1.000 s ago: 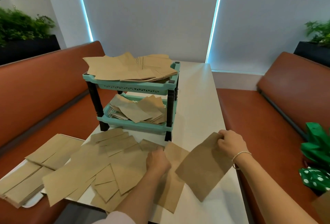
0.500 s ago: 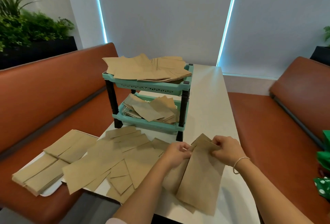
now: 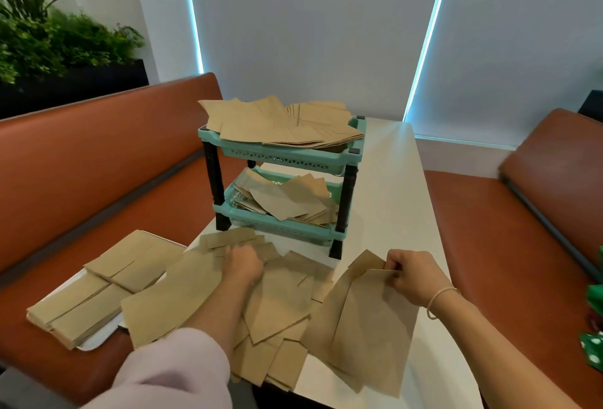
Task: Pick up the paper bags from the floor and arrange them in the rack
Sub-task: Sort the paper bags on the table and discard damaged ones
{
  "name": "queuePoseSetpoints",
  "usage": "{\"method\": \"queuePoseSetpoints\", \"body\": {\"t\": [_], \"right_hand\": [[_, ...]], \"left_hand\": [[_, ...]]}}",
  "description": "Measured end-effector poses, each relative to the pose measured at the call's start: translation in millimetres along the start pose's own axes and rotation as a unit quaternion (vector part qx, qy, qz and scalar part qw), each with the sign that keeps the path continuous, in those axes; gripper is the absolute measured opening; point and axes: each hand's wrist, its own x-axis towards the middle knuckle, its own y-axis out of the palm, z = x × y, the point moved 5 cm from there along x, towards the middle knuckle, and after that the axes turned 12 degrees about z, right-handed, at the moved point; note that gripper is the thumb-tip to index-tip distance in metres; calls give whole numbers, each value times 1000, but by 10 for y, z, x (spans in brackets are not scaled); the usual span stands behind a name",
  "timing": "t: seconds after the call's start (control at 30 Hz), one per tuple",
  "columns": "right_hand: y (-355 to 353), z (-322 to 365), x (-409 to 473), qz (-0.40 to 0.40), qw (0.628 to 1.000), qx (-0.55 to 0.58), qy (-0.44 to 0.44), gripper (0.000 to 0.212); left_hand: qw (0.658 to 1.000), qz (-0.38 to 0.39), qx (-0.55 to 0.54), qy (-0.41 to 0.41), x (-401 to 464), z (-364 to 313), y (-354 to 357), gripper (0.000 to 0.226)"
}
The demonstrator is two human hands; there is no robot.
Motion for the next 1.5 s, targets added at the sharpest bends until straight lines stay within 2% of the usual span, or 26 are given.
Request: {"method": "queuePoseSetpoints", "body": {"t": [0.07,0.2,0.33,0.47,0.53,0.6,0.67,0.77,0.87,1.0,1.13,1.3,1.37,1.5], "right_hand": [[6,16,10,3,1000,-12,-1,36],[20,82,50,17,999,-43,-7,38],[39,143,98,29,998,-56,-10,31],[56,185,139,35,998,-54,-9,27],[63,192,158,39,998,-54,-7,28],[65,193,174,39,998,-55,-7,28],[57,192,182,35,998,-55,-8,22],[43,201,189,35,998,-51,-16,20],[-11,185,150,40,998,-45,-29,23],[-165,135,-5,36,997,-30,-55,37],[-399,-6,-248,15,996,11,-82,26],[-672,-479,-635,-39,996,9,-76,59],[-737,-789,-787,-51,998,-1,-48,50],[-781,-1462,-1098,-77,995,-38,43,20]], "left_hand": [[1000,-5,18,0,98,106,-39,53],[998,6,59,11,191,201,-24,56],[996,20,85,-9,231,184,-39,61],[993,25,109,-46,283,176,-92,75],[991,6,126,-46,276,134,-137,64],[990,-19,137,-37,227,64,-179,42],[993,-39,107,-30,157,0,-228,29],[999,-27,-7,26,-15,-152,-364,26],[987,62,-85,119,-316,-425,-499,14],[965,121,-88,215,-849,-863,-599,15],[943,140,-107,282,-1368,-1385,-449,18],[919,160,-107,345,-1859,-2089,-22,16],[907,180,-124,360,-2037,-2354,201,15],[885,190,-165,390,-2348,-2838,719,21]]}}
